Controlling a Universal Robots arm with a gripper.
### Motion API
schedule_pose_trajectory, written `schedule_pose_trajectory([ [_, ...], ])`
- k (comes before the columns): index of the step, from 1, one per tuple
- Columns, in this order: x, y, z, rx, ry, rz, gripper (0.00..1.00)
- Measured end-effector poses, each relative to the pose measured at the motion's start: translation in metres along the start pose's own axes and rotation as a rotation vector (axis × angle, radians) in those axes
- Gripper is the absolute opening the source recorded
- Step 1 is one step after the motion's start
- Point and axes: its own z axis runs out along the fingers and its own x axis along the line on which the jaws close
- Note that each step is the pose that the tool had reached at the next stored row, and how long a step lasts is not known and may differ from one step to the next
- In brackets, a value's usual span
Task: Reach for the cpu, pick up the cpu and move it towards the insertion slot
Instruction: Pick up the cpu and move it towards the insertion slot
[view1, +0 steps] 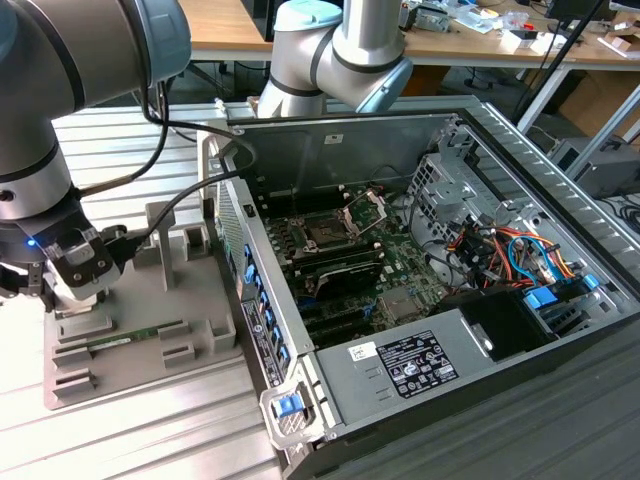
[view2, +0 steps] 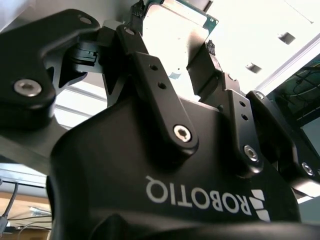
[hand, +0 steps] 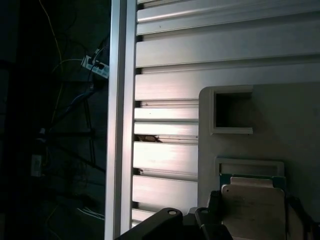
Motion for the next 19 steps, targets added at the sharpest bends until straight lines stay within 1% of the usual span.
schedule_pose_trajectory([
  [19, 0.0, 0.0003, -0.0108, 0.0, 0.0001, 0.0, 0.55],
])
